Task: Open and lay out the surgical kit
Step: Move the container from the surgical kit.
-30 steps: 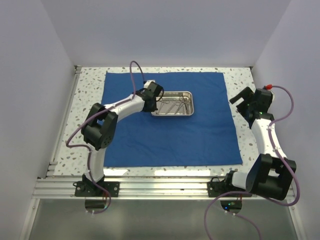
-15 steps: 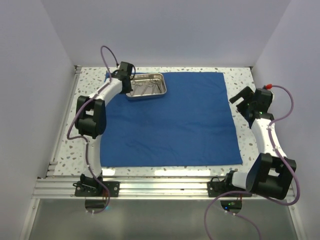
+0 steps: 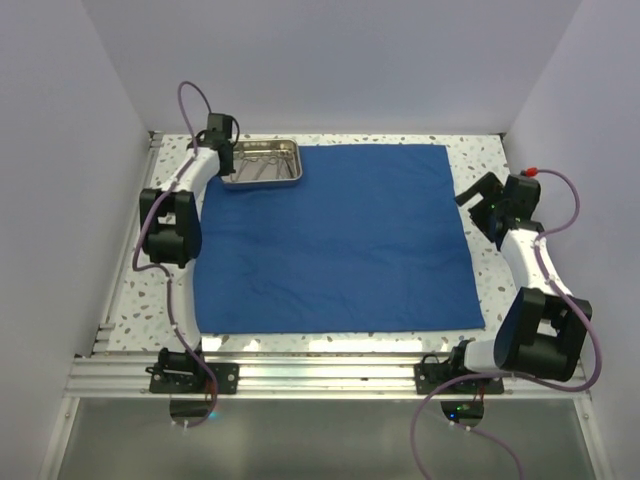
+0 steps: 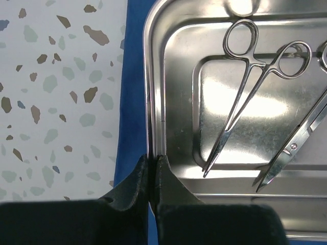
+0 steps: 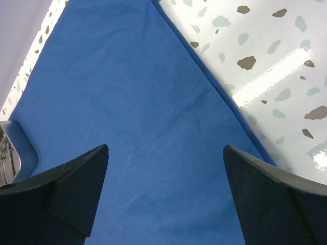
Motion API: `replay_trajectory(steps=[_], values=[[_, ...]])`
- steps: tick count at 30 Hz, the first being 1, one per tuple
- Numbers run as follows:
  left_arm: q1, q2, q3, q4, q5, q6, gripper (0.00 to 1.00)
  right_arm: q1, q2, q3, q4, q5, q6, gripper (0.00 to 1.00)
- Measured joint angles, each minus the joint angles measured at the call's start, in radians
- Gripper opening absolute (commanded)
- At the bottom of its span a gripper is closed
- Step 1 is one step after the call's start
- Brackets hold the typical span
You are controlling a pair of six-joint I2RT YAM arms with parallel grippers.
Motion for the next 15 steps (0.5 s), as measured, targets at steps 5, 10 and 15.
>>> replay_trajectory(steps=[5, 10, 15], values=[[-0.001, -0.029, -0.069, 0.049, -0.048, 0.064, 0.0, 0.0, 0.03, 0.007, 0.008, -0.004, 0.004, 0.99], [0.006, -0.047, -0.097, 0.043, -0.141, 0.075, 0.58, 0.0, 0.048, 0.007, 0.017, -0.011, 0.008, 0.99], [0.036, -0.065, -0.097, -0.011, -0.282, 0.054, 1.0, 0.0, 0.048, 0.007, 0.019, -0.012, 0.008, 0.99]])
